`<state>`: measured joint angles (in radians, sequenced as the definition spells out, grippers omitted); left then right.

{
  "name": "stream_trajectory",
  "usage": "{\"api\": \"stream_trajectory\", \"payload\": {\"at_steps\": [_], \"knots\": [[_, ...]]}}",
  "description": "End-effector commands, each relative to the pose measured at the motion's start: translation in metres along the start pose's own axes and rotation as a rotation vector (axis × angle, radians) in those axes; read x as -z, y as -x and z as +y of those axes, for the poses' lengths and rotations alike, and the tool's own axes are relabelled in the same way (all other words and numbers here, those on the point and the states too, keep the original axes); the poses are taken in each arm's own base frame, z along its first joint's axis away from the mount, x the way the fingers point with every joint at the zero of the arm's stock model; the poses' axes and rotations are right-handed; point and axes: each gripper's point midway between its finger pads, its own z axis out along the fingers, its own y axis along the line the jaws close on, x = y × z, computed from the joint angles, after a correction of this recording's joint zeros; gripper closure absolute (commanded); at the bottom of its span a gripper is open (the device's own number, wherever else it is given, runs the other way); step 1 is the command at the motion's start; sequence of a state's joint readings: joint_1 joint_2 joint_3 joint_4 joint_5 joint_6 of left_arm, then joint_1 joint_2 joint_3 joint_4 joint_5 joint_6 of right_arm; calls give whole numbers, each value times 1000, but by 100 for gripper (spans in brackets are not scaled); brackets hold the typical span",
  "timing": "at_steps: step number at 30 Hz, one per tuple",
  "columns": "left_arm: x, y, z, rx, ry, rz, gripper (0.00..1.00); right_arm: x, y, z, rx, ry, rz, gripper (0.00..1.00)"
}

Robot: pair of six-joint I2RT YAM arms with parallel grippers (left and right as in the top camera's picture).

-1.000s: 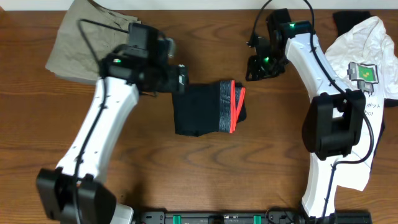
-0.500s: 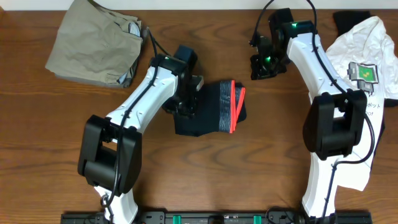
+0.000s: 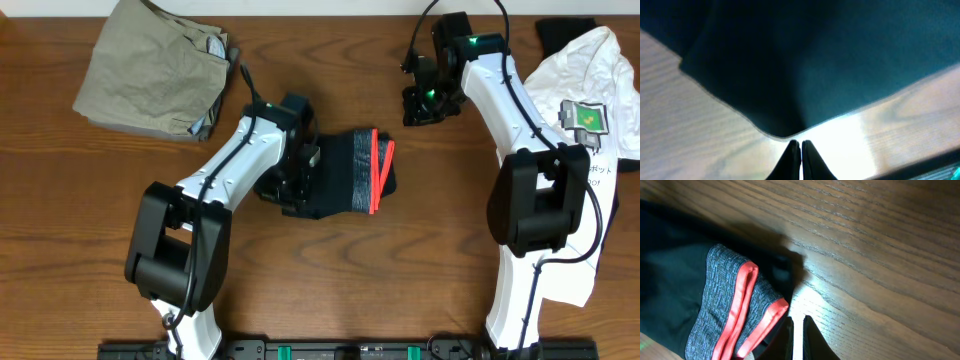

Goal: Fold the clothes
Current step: 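Grasp the folded black trousers' edge with the left gripper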

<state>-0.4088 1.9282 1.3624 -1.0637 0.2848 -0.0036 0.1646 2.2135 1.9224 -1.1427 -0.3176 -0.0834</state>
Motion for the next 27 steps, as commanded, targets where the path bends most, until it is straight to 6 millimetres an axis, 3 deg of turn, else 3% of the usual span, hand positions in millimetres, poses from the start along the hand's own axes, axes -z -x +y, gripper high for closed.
{"api": "stream_trajectory", "payload": {"at_steps": [1, 7, 13, 18, 22, 27], "knots": [[-9, 1, 5, 42, 13, -14, 94, 11, 6, -1, 2, -4, -34, 92], [-9, 24, 28, 129, 133, -121, 94, 11, 7, -1, 3, -5, -36, 92], [-5, 49, 31, 118, 146, -223, 93, 11, 7, -1, 3, -5, -36, 92], [-6, 61, 45, 122, 224, -268, 93, 11, 7, -1, 2, -5, -35, 91], [-1, 74, 73, 145, 366, -334, 93, 11, 7, -1, 2, -5, -35, 90], [24, 107, 116, 230, 489, -505, 92, 11, 8, -2, 3, -5, -40, 87]]}}
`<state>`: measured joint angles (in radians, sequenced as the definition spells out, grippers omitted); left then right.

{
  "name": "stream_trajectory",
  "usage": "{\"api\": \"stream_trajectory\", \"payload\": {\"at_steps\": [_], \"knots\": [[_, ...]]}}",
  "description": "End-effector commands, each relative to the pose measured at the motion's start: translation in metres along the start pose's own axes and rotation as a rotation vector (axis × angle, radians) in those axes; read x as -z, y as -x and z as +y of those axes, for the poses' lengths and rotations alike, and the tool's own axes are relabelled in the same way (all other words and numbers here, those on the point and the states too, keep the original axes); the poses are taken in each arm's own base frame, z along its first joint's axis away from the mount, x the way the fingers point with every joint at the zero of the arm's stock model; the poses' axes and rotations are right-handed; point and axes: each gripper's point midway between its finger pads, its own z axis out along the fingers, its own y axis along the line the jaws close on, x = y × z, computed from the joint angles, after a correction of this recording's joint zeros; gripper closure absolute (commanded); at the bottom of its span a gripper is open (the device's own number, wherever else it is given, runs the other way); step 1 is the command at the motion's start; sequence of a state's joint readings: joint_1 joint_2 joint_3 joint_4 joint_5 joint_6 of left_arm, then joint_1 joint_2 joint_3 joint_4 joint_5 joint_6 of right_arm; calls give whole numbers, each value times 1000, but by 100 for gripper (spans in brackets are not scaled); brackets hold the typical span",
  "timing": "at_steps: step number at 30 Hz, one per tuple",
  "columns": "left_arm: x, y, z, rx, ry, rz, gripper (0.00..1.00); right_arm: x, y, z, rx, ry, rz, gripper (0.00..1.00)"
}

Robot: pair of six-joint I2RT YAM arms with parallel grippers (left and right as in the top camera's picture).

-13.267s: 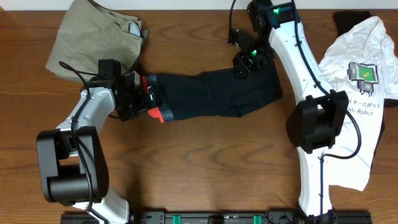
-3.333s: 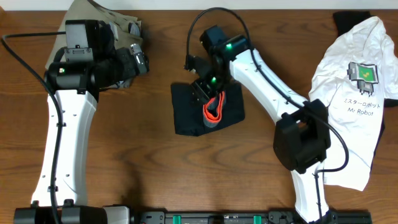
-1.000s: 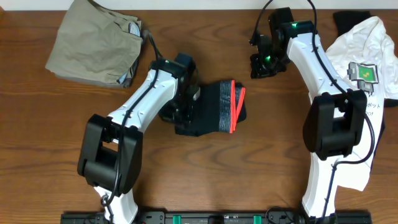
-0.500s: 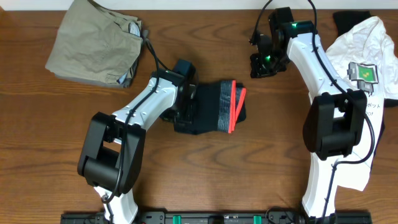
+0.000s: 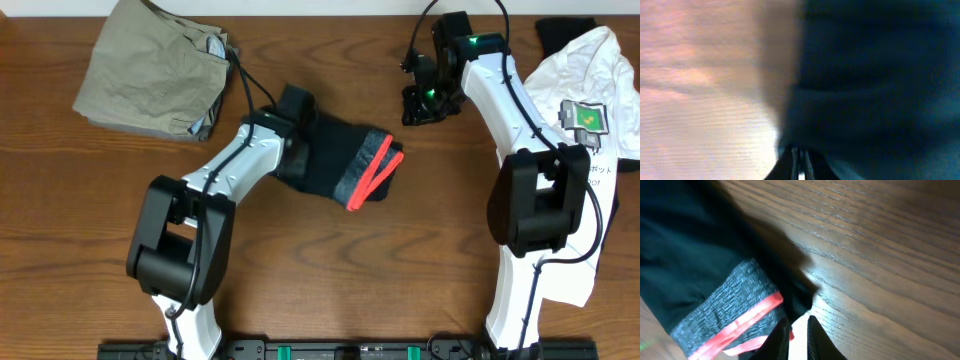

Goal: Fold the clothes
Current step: 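Grasp the folded black trousers' edge with the left gripper, then lift the black trouser bundle with the left gripper and carry it left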

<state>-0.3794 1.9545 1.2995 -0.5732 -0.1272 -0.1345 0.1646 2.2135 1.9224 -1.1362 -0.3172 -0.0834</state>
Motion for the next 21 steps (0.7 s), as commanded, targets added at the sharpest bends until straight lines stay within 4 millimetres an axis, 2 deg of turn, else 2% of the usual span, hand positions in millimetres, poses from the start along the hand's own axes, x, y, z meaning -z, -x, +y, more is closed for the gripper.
{"api": "stream_trajectory", "payload": {"at_steps": [1, 5, 6, 8, 9, 15, 18, 21], "knots": [[-8, 24, 46, 81, 151, -90, 92, 11, 8, -2, 1, -5, -39, 87], [-5, 65, 67, 161, 144, -248, 83, 13, 12, -5, -4, -4, -60, 85], [-3, 69, 70, 167, 144, -264, 75, 14, 13, -8, -13, -5, -64, 84], [2, 73, 69, 124, 132, -267, 70, 17, 14, -15, -44, -7, -70, 77], [7, 73, 63, 69, 111, -256, 68, 19, 13, -18, -59, -2, -73, 71], [51, 61, 26, -129, 59, -233, 33, 41, 16, -37, -119, 49, -115, 51], [78, 60, -3, -204, 29, -277, 25, 54, 15, -52, -152, 40, -136, 43], [98, 61, -32, -271, -2, -323, 21, 60, 11, -63, -179, 35, -139, 42]]}}
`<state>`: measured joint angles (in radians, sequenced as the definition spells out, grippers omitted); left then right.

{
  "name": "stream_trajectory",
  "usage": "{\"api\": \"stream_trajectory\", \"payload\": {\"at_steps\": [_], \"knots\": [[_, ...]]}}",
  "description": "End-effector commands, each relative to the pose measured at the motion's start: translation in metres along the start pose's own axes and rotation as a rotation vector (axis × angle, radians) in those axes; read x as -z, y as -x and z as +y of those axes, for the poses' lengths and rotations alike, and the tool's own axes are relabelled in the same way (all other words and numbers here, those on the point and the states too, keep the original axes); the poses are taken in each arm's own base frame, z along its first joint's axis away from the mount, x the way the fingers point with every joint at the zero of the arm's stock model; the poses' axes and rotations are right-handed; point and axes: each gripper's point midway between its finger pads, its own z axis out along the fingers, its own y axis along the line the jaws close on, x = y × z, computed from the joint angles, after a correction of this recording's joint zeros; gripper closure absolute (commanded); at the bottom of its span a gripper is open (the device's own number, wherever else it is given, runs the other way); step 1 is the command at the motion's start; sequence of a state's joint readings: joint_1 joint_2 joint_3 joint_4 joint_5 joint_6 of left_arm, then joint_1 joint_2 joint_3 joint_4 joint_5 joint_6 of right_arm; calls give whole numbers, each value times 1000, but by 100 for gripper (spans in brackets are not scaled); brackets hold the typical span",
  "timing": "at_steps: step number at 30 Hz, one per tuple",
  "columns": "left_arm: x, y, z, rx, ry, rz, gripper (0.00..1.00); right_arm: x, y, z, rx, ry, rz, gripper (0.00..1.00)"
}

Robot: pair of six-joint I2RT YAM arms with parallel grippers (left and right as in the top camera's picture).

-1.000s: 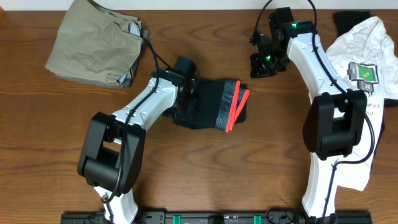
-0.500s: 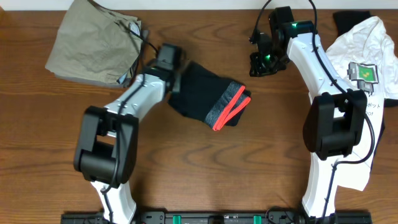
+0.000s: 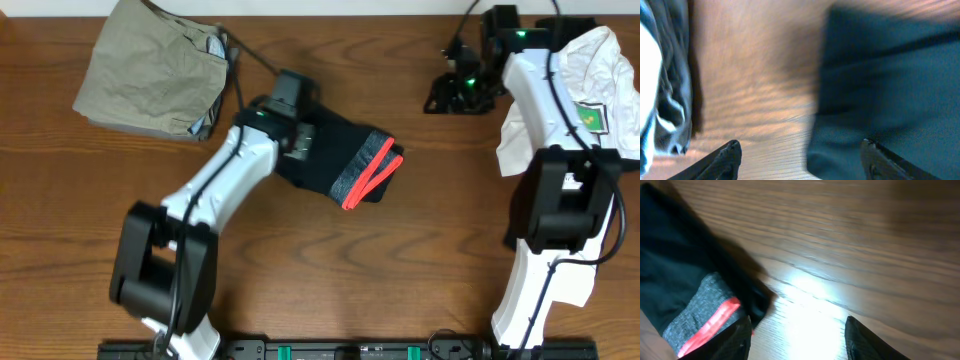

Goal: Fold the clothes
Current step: 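Lift the black trouser bundle with the left gripper and carry it left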

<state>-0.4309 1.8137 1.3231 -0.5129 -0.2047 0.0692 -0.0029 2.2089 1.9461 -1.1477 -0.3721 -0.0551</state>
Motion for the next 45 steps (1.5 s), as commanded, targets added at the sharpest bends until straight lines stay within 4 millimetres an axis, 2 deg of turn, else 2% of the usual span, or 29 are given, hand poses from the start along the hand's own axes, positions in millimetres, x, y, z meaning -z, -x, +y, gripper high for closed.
{"api": "stream_trajectory", "payload": {"at_steps": [1, 4, 8, 15, 22, 27, 34, 39, 40, 41, 43, 44, 45], "knots": [[34, 29, -29, -81, -46, -104, 20, 29, 8, -1, -10, 15, -61, 41], [40, 30, -60, -144, -80, -120, 17, 32, 2, -9, -28, 12, -43, 41], [38, 22, -93, -209, -113, -111, 16, 34, 0, -13, -35, 12, -39, 40], [31, 24, -137, -277, -152, -127, 15, 33, 0, -12, -35, 12, -37, 39], [12, 11, -181, -371, -177, -76, 13, 33, -4, -12, -25, 13, -19, 39], [-1, 0, -200, -415, -182, -31, 12, 33, -5, -12, -20, 10, -16, 38], [-31, -26, -201, -448, -147, 63, 12, 33, -6, -12, -17, 11, -13, 38], [-43, -39, -202, -459, -141, 105, 12, 33, -6, -12, -17, 11, -13, 38], [-45, -40, -203, -460, -140, 108, 13, 33, -6, -12, -17, 10, -14, 38], [-46, -40, -203, -460, -140, 108, 19, 33, -6, -12, -17, 10, -14, 38], [-47, -40, -204, -460, -141, 105, 36, 33, -6, -12, -17, 10, -14, 38], [-47, -39, -204, -459, -141, 102, 50, 33, -6, -12, -16, 10, -14, 38], [-47, -38, -204, -463, -142, 98, 58, 33, -6, -12, -11, 10, -14, 38]]}}
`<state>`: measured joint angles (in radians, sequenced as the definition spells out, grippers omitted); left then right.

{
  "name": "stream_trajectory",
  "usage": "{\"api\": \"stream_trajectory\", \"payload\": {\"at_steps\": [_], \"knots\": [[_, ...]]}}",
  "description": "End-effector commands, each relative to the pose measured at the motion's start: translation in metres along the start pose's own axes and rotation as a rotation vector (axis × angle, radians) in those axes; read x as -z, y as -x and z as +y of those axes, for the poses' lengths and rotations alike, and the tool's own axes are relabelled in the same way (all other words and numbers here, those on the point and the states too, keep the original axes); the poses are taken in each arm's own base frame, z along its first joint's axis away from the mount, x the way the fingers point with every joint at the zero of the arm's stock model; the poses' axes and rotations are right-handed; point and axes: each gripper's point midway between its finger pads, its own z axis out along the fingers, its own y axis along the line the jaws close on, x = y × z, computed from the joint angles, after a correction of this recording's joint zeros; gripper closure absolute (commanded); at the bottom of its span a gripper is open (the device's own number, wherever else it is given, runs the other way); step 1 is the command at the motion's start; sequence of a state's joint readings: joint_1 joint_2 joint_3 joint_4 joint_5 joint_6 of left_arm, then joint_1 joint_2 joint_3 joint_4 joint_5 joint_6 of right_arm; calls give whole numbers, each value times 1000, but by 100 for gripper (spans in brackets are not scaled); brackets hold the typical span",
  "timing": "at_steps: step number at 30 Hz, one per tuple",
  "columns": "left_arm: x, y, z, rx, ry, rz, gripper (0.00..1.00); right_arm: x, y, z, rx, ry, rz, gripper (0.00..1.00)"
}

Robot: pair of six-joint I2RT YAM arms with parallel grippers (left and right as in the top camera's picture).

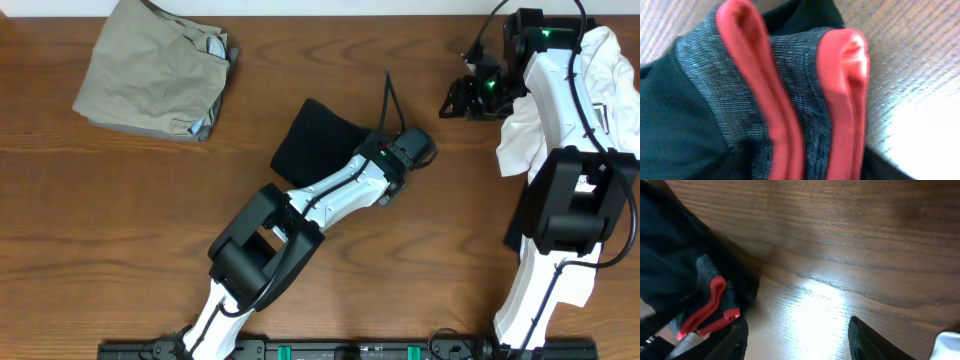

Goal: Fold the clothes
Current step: 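Lift the black trouser bundle with the left gripper and carry it left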

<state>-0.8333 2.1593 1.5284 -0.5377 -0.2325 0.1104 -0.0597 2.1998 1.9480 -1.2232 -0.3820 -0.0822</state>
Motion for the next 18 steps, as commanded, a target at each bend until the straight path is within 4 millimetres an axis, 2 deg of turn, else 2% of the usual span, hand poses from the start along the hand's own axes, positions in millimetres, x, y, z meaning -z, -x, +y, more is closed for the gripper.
{"api": "stream_trajectory", "payload": {"at_steps": [1, 3, 4, 8, 11, 13, 18], "knots": [[-16, -10, -8, -25, -20, 41, 69, 20, 7, 8, 40, 5, -52, 38], [-16, -10, -8, -38, -20, 40, 90, 20, 7, 8, 43, 5, -52, 38], [-16, -10, -6, -38, -14, 42, 94, 20, 7, 8, 44, 5, -52, 38], [-11, -10, 16, -28, 84, 43, 94, 20, 7, 7, 49, 2, -51, 38], [3, -6, 44, 1, 168, 37, 94, 20, 7, 7, 49, 2, -51, 38], [17, -2, 67, 37, 210, 23, 94, 20, 7, 7, 49, 2, -52, 38], [59, 9, 142, 194, 280, -64, 94, 20, 7, 7, 49, 2, -52, 38]]}}
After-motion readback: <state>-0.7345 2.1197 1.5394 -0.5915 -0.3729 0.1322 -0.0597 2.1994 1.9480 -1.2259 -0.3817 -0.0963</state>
